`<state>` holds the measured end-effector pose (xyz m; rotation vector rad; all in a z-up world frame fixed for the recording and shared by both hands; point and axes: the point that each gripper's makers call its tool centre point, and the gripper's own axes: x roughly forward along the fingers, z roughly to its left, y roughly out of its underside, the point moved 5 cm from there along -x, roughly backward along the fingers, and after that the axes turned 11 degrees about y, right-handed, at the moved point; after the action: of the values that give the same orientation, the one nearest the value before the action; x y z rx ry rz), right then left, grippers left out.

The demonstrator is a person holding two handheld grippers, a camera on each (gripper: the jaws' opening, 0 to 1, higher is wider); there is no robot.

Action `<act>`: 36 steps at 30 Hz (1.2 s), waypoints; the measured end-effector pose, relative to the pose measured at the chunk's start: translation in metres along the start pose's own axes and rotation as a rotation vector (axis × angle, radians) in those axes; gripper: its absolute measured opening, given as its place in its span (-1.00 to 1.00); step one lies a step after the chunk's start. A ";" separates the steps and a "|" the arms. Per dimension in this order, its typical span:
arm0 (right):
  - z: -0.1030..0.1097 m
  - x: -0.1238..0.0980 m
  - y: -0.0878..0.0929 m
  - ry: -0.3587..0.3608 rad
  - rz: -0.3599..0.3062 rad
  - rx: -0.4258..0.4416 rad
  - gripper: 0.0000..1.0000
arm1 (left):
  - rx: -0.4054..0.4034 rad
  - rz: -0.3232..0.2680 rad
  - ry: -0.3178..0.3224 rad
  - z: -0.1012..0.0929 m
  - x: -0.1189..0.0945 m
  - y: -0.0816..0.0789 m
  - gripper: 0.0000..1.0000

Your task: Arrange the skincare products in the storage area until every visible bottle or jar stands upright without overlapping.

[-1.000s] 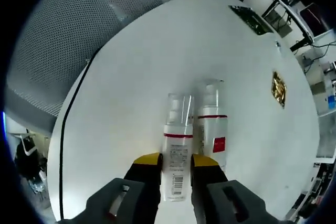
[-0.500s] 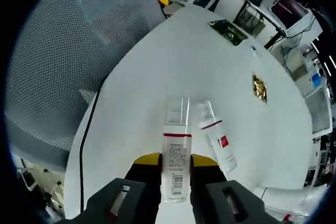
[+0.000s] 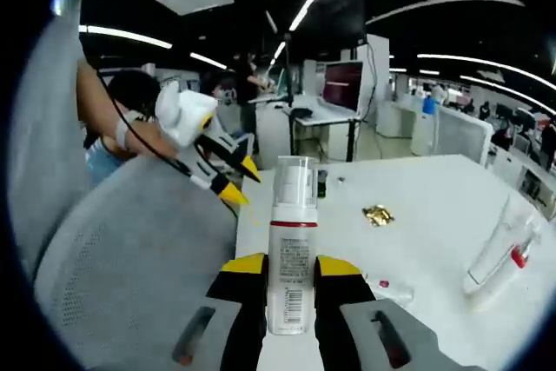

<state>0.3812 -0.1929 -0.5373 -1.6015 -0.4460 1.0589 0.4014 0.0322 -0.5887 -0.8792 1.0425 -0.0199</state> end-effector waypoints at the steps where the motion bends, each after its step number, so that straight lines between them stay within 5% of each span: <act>1: 0.004 -0.001 -0.002 0.005 -0.020 0.018 -0.74 | -0.004 -0.001 0.001 -0.001 0.000 -0.002 -0.35; 4: 0.012 -0.006 -0.007 0.059 -0.066 0.080 -0.74 | 0.029 -0.028 -0.005 -0.006 -0.003 -0.013 -0.32; 10: 0.030 -0.013 -0.014 0.045 -0.156 0.234 -0.74 | 0.027 -0.018 0.005 -0.007 -0.003 -0.012 -0.28; 18: 0.028 -0.029 -0.029 0.085 -0.270 0.373 -0.74 | -0.041 -0.184 0.084 -0.015 -0.018 -0.044 -0.06; 23: 0.031 -0.037 -0.035 0.103 -0.323 0.433 -0.74 | -0.100 -0.344 0.267 -0.049 -0.035 -0.074 -0.09; 25: 0.037 -0.038 -0.041 0.052 -0.365 0.457 -0.74 | -0.141 -0.435 0.415 -0.072 -0.043 -0.086 -0.06; 30: 0.044 -0.040 -0.047 -0.007 -0.405 0.473 -0.74 | -0.178 -0.528 0.690 -0.119 -0.059 -0.107 0.12; 36: 0.058 -0.041 -0.052 -0.110 -0.433 0.523 -0.73 | -0.218 -0.589 0.737 -0.131 -0.063 -0.119 -0.05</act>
<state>0.3248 -0.1733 -0.4731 -0.9336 -0.5111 0.8414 0.3139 -0.1033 -0.4930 -1.4059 1.4385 -0.7870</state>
